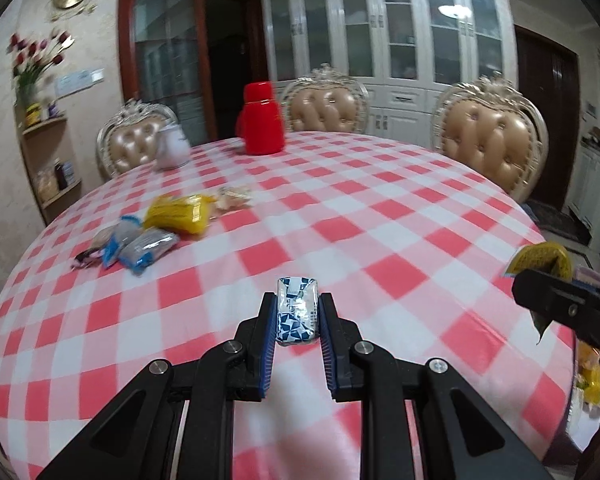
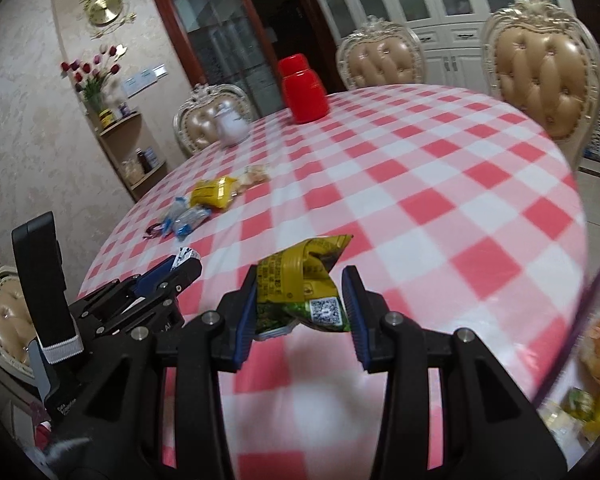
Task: Organize snacks
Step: 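Carry both held snacks over to the white box, then open both tools to drop the snacks into the white box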
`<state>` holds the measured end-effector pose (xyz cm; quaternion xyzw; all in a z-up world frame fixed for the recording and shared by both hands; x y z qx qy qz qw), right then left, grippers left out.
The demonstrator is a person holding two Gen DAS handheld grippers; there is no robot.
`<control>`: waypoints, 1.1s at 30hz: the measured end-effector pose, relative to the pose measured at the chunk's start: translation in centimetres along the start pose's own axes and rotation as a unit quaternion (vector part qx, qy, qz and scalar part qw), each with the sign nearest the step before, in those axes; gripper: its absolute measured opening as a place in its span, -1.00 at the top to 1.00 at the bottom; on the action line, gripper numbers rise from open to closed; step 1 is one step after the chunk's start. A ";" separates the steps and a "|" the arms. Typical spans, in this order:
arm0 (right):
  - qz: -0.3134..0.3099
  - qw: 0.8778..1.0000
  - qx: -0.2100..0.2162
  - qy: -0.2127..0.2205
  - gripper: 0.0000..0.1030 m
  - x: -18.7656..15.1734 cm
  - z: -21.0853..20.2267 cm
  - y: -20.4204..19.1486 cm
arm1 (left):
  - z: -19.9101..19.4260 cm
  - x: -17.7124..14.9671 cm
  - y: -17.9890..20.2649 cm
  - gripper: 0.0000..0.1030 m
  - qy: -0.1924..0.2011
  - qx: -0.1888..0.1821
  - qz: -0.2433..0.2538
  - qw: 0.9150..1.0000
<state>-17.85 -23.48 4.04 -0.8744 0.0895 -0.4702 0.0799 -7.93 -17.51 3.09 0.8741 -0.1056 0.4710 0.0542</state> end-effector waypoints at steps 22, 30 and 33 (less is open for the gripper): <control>0.076 0.978 -0.194 0.011 0.14 -2.3 -11.3 16.3 | -3.7 -3.1 20.6 0.59 -0.030 -0.176 0.145 0.973; 0.096 0.960 -0.261 -0.012 0.14 -3.7 -13.3 21.1 | -3.7 -5.4 26.3 0.59 -0.064 -0.224 0.180 0.956; 0.102 0.954 -0.282 -0.015 0.14 -4.0 -14.4 22.5 | -3.8 -6.4 27.8 0.59 -0.075 -0.238 0.190 0.950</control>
Point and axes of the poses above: each gripper's, at about its wrist camera, not at the fingertips, and z roughly the way its jaws point, y to its right, x to its top, the point moved 7 cm from there along z, roughly the way its jaws point, and after that the axes turned 5 degrees about -z, right-handed, at the moved point
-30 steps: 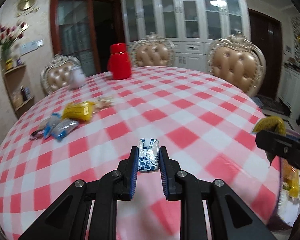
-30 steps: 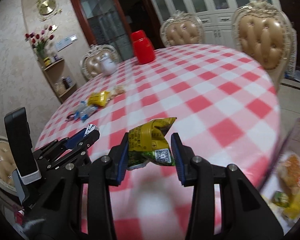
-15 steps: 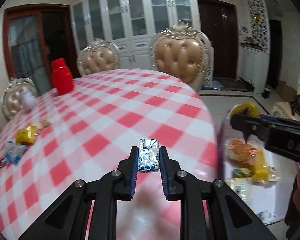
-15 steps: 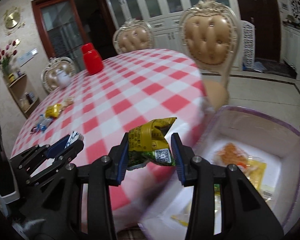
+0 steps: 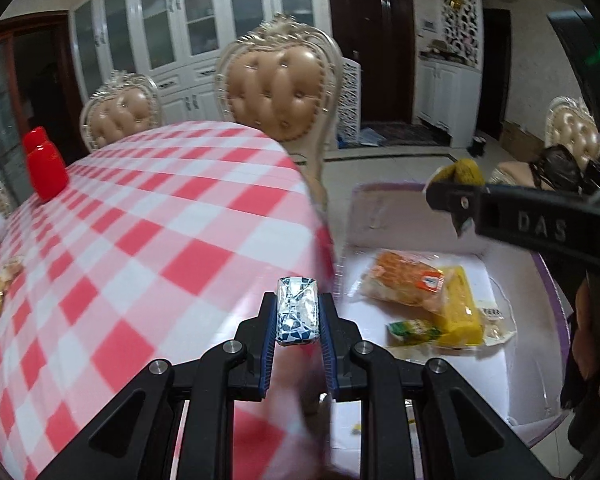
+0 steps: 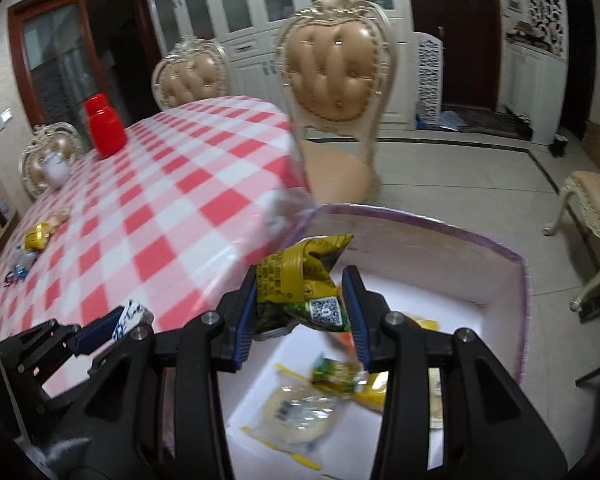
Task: Organize snacks
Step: 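Open both tools to drop the snacks into the white box, then move both open tools back over the snacks on the table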
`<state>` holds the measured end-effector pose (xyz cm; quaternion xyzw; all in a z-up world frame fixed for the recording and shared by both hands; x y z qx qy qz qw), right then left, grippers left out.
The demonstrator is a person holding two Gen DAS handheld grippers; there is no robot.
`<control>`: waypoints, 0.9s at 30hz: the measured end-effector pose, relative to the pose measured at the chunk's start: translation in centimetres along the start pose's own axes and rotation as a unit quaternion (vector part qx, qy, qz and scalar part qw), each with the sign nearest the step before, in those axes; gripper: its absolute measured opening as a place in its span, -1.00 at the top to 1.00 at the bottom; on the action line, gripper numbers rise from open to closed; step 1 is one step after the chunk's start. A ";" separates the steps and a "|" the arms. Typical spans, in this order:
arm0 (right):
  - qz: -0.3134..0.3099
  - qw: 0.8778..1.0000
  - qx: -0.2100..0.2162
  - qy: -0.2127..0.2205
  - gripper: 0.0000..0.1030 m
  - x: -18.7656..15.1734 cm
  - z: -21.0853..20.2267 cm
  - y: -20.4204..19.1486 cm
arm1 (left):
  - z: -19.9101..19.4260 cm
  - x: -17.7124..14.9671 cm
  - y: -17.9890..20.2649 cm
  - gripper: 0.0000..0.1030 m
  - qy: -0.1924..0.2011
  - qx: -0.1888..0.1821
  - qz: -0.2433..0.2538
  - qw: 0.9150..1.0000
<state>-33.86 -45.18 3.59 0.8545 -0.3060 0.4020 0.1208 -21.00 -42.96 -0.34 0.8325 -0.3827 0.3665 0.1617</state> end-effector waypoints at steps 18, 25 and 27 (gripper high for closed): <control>0.049 0.999 -0.001 0.016 -0.47 1.5 -1.6 -2.8 | -3.8 1.3 -12.2 -0.48 0.058 -0.018 -0.053 0.997; -0.092 0.984 0.152 -0.003 -0.48 1.2 1.8 -21.4 | -6.7 0.1 -33.6 -0.53 0.081 0.152 -0.181 0.968; -0.129 0.973 0.189 -0.008 -0.48 1.1 2.9 -26.8 | -8.4 -0.9 -40.0 -0.53 0.095 0.197 -0.235 0.947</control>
Point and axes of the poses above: each gripper's, at about its wrist camera, not at the fingertips, and z roughly the way its jaws point, y to its right, x to its top, the point moved 7 cm from there along z, roughly the way its jaws point, and after that the axes turned 5 degrees about -z, right-handed, at the moved point
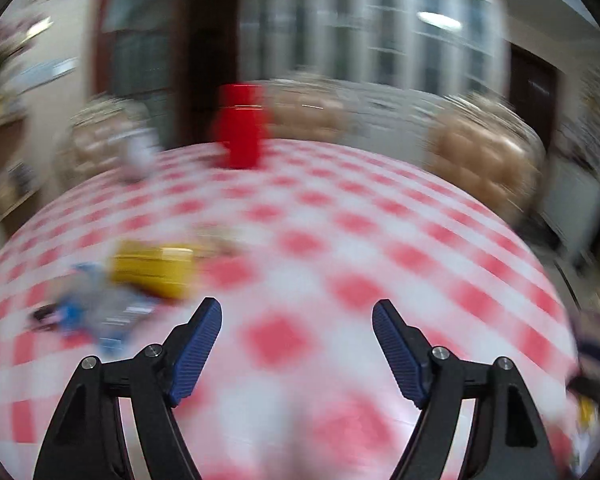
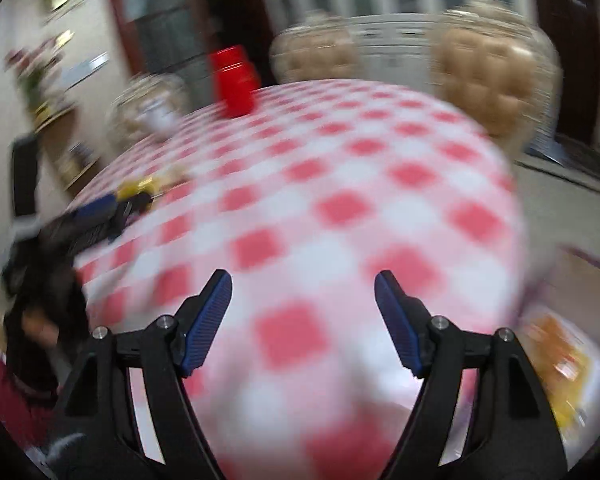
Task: Organize snacks
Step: 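Move both open tools back over the snacks on the table, then grasp the yellow biscuit pack with the right tool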
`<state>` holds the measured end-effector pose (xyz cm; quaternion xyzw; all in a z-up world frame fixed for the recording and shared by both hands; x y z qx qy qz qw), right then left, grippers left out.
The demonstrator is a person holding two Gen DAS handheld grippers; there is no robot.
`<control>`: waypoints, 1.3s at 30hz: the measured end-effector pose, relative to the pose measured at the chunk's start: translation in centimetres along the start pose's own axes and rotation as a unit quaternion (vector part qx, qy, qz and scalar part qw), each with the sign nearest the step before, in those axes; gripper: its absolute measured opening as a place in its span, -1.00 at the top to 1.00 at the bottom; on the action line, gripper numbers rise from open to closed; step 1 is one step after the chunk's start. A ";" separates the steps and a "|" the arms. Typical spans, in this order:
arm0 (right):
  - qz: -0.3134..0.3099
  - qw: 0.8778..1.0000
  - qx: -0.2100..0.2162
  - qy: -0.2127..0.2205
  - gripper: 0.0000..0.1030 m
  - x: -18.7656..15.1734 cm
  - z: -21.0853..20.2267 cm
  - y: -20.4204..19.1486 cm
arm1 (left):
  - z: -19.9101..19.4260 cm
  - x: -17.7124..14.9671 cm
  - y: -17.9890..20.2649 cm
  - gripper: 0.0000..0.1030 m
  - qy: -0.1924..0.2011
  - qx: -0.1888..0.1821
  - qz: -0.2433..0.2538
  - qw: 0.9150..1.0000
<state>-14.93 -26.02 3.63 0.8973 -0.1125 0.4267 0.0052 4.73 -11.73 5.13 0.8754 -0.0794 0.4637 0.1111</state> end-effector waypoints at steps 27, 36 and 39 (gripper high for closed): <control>-0.394 0.907 0.118 -0.087 -0.36 11.4 31.4 -30.7 | 0.6 -2.7 -29.0 -0.61 0.021 0.152 -0.416 0.896; -0.186 0.961 0.178 -0.097 0.02 11.1 23.4 -23.6 | 1.1 -2.3 -27.9 -0.61 0.014 0.133 -0.395 0.909; -0.103 0.972 0.189 -0.098 0.02 9.8 20.5 -19.6 | 3.0 -2.5 -25.8 -0.61 -0.031 0.085 -0.373 0.924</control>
Point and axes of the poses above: each gripper's, at about its wrist camera, not at the fingertips, and z roughly the way its jaws point, y to its right, x to its top, the point moved 7 cm from there along z, roughly the way its jaws point, and after that the axes turned 5 degrees about -z, right-handed, at the moved point
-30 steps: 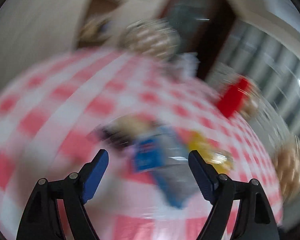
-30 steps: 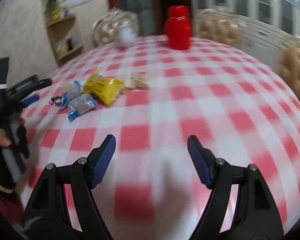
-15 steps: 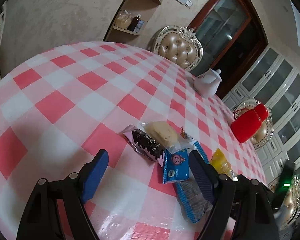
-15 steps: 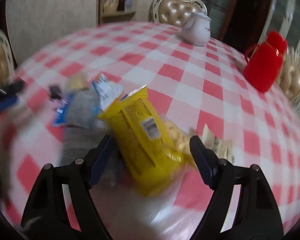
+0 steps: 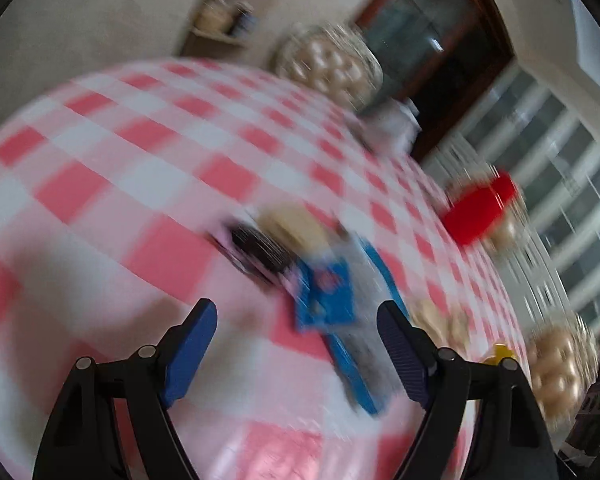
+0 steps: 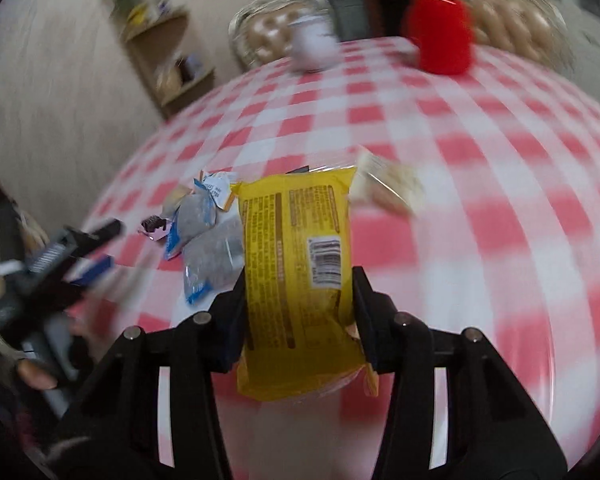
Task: Organize snacks
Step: 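Grasp the yellow biscuit pack with the right tool, then grasp the grey packet with blue trim using the left tool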
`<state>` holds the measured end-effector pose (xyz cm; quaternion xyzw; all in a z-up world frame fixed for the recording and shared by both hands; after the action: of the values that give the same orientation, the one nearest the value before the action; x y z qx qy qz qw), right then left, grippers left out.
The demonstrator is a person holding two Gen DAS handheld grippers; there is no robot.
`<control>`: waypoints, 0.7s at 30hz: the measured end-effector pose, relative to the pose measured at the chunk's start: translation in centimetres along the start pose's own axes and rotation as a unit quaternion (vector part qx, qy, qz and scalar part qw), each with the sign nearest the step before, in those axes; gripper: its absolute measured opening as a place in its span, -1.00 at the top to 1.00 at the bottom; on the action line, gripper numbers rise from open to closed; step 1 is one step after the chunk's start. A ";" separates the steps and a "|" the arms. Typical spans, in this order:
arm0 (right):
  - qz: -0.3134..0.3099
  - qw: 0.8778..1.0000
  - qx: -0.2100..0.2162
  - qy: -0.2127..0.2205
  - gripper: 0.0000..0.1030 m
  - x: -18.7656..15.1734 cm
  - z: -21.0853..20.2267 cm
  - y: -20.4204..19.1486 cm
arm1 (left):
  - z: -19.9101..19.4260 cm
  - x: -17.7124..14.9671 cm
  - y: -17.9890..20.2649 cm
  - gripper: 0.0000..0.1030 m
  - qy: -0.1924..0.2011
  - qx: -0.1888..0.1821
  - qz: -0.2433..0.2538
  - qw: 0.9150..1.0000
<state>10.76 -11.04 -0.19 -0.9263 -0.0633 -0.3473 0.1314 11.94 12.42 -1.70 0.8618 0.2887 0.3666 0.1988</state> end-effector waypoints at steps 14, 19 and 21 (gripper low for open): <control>0.187 0.975 0.087 0.079 0.02 -3.9 -4.5 6.0 | 3.5 -7.4 8.0 -0.61 -0.036 0.117 0.117 0.986; 0.235 0.964 0.085 0.094 0.02 -4.1 -5.3 7.7 | 5.3 -7.3 8.5 -0.61 -0.032 0.161 0.100 0.981; 0.233 0.963 0.089 0.099 0.02 -3.7 -5.5 7.5 | 6.3 -6.8 8.8 -0.61 -0.028 0.178 0.084 0.980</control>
<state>6.08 -19.90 -0.11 -0.8607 0.1374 -0.3903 0.2965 15.93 0.62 -4.48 0.9145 0.2706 0.3003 0.0185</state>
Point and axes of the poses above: each gripper's, at about its wrist camera, not at the fingertips, and z roughly the way its jaws point, y to its right, x to its top, the point moved 7 cm from there along z, roughly the way its jaws point, and after that the axes turned 5 degrees about -z, right-handed, at the moved point
